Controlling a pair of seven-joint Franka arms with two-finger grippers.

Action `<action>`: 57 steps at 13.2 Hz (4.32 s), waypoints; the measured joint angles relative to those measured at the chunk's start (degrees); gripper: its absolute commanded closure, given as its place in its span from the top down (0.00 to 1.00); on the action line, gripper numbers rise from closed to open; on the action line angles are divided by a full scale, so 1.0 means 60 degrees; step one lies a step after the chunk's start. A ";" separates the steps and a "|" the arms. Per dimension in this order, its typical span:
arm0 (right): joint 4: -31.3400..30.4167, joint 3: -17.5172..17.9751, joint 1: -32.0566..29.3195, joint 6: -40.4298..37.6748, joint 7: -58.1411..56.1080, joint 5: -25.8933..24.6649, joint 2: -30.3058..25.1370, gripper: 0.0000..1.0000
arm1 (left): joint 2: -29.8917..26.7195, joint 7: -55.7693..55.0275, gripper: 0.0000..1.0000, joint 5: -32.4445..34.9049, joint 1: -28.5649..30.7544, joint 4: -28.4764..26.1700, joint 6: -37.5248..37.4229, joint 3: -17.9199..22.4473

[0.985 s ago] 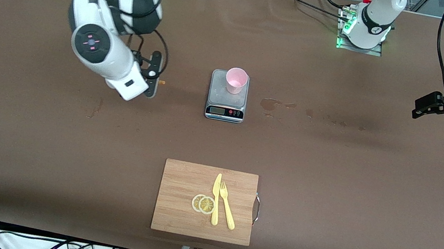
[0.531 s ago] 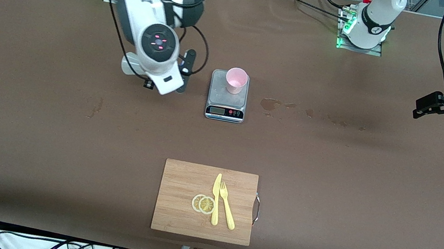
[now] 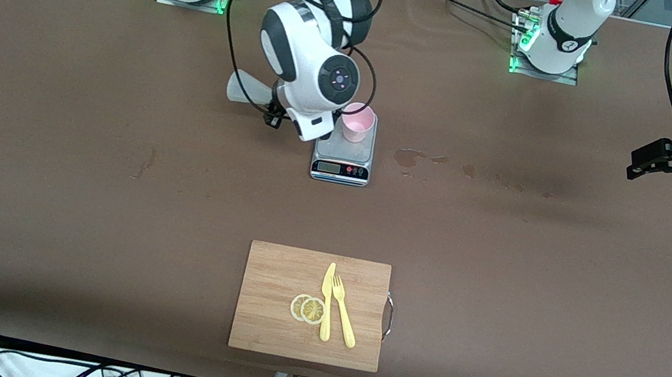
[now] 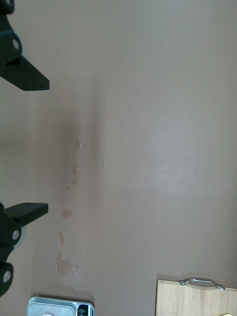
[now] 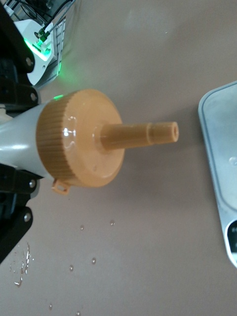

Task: Add sauce to pink cup with both arms
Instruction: 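Lift the sauce bottle with the right gripper over the pink cup, then tilt the bottle nozzle down into the cup with the right gripper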

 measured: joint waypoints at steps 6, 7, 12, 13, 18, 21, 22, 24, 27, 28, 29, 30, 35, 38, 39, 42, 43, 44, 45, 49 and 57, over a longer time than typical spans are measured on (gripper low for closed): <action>0.0633 0.0784 0.0070 -0.0699 0.0702 -0.0270 0.0538 0.00 | 0.0000 0.0000 1.00 0.0000 0.0001 0.0002 -0.0007 0.0000; 0.0688 0.0822 0.0102 -0.0787 0.0725 -0.0272 0.0605 0.00 | 0.0000 0.0000 1.00 0.0000 0.0001 0.0002 -0.0010 0.0000; 0.1227 0.1132 0.0161 -0.1462 0.1030 -0.0281 0.1028 0.00 | 0.0000 0.0000 1.00 0.0000 0.0001 0.0002 -0.0017 -0.0002; 0.1353 0.1171 0.0161 -0.1662 0.1050 -0.0285 0.1100 0.00 | 0.0000 0.0000 1.00 0.0000 0.0001 0.0002 -0.0018 -0.0002; 0.2376 0.1213 0.0103 -0.2818 0.1052 -0.0293 0.1681 0.00 | 0.0000 0.0000 1.00 0.0000 0.0001 0.0003 -0.0029 -0.0003; 0.2822 0.1230 -0.0104 -0.2990 0.1051 -0.0294 0.1945 0.00 | 0.0000 0.0000 1.00 0.0000 0.0001 0.0003 -0.0033 -0.0006; 0.3014 0.1253 -0.0188 -0.2992 0.1050 -0.0294 0.2096 0.00 | 0.0000 0.0000 1.00 0.0000 0.0001 0.0003 -0.0038 -0.0006; 0.3383 0.1281 -0.0293 -0.2992 0.1050 -0.0294 0.2411 0.00 | 0.0000 0.0000 1.00 0.0000 0.0001 0.0003 -0.0044 -0.0006; 0.3723 0.1303 -0.0400 -0.2933 0.1050 -0.0293 0.2661 0.00 | 0.0000 0.0000 1.00 0.0000 0.0001 0.0004 -0.0045 -0.0006; 0.3823 0.1308 -0.0424 -0.2932 0.1050 -0.0293 0.2700 0.00 | 0.0000 0.0000 1.00 0.0000 0.0001 0.0004 -0.0046 -0.0006; 0.3890 0.1327 -0.0443 -0.2938 0.1050 -0.0291 0.2711 0.00 | 0.0000 0.0000 1.00 0.0000 0.0001 0.0004 -0.0046 -0.0006; 0.3940 0.1399 -0.0465 -0.2966 0.1050 -0.0290 0.2711 0.00 | 0.0000 0.0000 1.00 0.0000 0.0001 0.0004 -0.0046 -0.0006; 0.3977 0.1809 -0.0447 -0.3180 0.1053 -0.0289 0.2727 0.00 | 0.0000 0.0000 1.00 0.0000 0.0001 0.0004 -0.0048 -0.0006; 0.4124 0.1852 -0.0409 -0.3441 0.1053 -0.0289 0.2810 0.00 | 0.0000 0.0000 1.00 0.0000 0.0001 0.0004 -0.0048 -0.0006; 0.4330 0.1852 -0.0410 -0.3609 0.1053 -0.0290 0.2898 0.00 | 0.0000 0.0000 1.00 0.0000 0.0001 0.0004 -0.0048 -0.0006; 0.4830 0.1852 -0.0404 -0.3995 0.1053 -0.0291 0.3192 0.00 | 0.0000 0.0000 1.00 0.0000 0.0001 0.0004 -0.0048 -0.0006; 0.4945 0.1850 -0.0403 -0.4073 0.1055 -0.0294 0.3280 0.00 | 0.0000 0.0000 1.00 0.0000 0.0001 0.0004 -0.0048 -0.0006; 0.5067 0.1838 -0.0403 -0.4103 0.1060 -0.0302 0.3354 0.00 | 0.0000 0.0000 1.00 0.0000 0.0001 0.0004 -0.0048 -0.0006; 0.5194 0.1809 -0.0405 -0.4103 0.1066 -0.0321 0.3429 0.00 | 0.0000 0.0000 1.00 0.0000 0.0001 0.0004 -0.0048 -0.0006; 0.5551 0.1625 -0.0458 -0.4056 0.1067 -0.0353 0.3661 0.00 | 0.0000 0.0000 1.00 0.0000 0.0001 0.0004 -0.0048 -0.0006; 0.5623 0.1547 -0.0486 -0.3967 0.1067 -0.0354 0.3687 0.00 | 0.0000 0.0000 1.00 0.0000 0.0001 0.0004 -0.0048 -0.0006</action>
